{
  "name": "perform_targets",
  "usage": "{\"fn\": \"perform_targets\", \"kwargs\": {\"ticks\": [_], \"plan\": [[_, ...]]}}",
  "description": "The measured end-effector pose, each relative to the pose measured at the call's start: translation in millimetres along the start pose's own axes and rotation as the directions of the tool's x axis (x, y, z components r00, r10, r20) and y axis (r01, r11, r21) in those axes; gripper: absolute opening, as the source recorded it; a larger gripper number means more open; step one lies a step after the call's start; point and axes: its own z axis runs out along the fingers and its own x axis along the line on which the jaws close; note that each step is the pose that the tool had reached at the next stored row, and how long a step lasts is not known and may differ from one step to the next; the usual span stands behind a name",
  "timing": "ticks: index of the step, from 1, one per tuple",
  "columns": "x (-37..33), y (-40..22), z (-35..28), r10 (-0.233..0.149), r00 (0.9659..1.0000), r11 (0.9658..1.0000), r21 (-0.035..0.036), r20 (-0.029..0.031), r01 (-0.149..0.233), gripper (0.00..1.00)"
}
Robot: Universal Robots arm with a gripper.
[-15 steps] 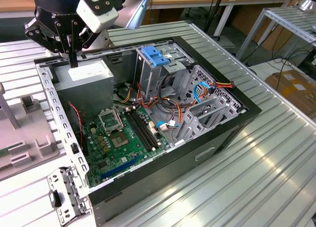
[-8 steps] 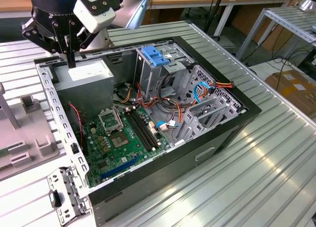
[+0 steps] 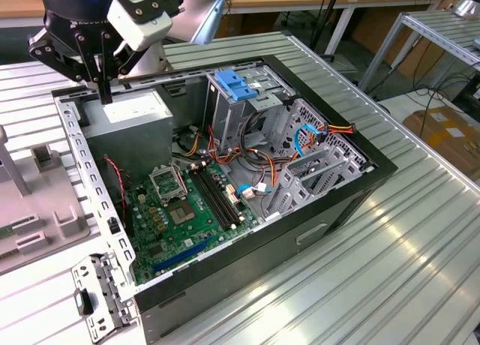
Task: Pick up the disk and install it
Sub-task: 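Reach for the disk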
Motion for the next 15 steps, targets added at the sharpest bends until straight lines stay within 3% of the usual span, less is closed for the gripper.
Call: {"fn": "perform_targets", "kwargs": {"ticks": [15], "plan": [[10.6,-0.8,-0.3,0.0,1.0,1.0,0.0,0.0,0.0,0.11]]}}
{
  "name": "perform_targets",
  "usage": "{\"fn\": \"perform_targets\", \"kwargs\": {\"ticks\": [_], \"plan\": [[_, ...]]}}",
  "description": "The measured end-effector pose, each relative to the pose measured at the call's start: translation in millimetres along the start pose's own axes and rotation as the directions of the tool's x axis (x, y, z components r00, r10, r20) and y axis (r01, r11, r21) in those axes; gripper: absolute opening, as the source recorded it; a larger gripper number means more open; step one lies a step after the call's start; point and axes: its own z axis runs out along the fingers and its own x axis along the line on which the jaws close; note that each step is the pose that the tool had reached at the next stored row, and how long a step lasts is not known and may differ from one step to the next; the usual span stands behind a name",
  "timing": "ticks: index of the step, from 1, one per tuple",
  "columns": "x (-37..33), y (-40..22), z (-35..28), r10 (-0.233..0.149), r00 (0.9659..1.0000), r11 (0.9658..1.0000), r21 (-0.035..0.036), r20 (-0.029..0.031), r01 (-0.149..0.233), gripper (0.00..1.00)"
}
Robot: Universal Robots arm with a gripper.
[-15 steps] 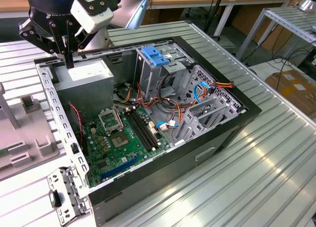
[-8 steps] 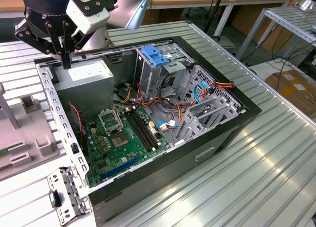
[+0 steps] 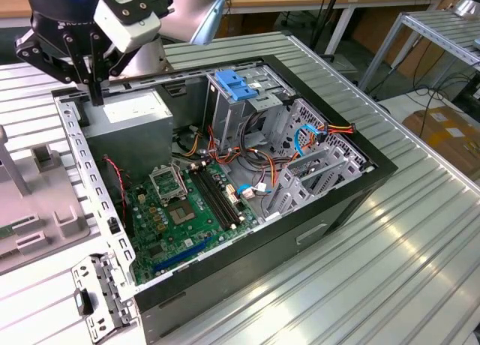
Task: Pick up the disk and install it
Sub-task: 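Reach for the disk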
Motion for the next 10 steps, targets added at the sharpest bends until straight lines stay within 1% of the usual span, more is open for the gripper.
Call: {"fn": "perform_targets", "kwargs": {"ticks": [10], "plan": [[6.9,-0.5,-0.2,0.0,1.0,1.0,0.0,0.0,0.0,0.11]]}}
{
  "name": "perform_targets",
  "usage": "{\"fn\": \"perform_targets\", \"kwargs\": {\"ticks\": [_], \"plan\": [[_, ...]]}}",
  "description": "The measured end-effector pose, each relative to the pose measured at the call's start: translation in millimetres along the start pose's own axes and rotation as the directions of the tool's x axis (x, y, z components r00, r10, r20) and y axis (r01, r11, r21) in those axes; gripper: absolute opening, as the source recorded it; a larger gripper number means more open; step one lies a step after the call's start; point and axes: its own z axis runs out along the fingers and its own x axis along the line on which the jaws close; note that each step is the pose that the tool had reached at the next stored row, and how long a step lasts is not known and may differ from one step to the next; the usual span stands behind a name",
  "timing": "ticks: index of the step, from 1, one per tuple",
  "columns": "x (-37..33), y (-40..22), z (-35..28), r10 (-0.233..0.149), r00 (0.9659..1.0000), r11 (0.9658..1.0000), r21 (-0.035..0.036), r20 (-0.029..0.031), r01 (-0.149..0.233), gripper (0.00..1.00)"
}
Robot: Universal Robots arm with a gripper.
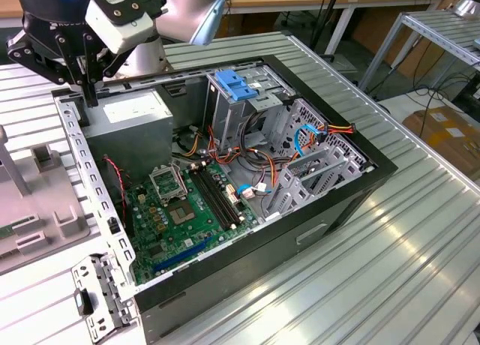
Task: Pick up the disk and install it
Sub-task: 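Reach for the disk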
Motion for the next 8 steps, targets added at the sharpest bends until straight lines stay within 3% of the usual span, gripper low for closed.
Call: {"fn": "perform_targets", "kwargs": {"ticks": [8], "plan": [[5.1,-0.4,-0.1,0.0,1.0,1.0,0.0,0.0001,0.0,0.11]]}}
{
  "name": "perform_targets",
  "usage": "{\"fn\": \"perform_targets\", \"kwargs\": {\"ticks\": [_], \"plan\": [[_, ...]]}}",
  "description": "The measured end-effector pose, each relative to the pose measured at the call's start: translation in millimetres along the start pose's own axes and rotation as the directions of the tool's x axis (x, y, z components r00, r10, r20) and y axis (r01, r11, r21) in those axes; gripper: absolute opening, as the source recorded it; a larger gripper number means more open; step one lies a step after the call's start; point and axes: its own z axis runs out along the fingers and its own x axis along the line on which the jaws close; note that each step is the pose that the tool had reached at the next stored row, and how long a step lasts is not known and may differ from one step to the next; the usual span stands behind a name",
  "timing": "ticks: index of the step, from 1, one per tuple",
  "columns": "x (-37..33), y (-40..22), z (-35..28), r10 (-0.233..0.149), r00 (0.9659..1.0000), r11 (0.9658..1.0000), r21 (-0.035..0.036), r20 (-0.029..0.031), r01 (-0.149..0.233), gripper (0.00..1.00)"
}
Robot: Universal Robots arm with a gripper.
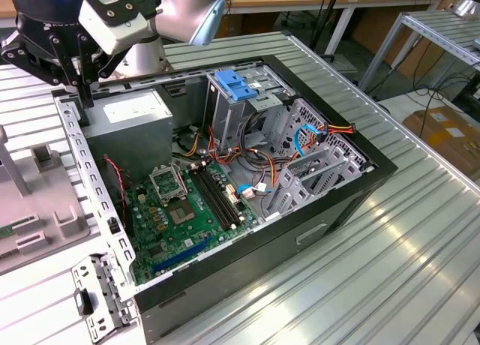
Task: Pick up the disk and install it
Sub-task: 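Reach for the disk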
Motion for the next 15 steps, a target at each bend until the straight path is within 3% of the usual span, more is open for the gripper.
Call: {"fn": "perform_targets", "kwargs": {"ticks": [15], "plan": [[9.8,-0.7,-0.3,0.0,1.0,1.0,0.0,0.0,0.0,0.11]]}}
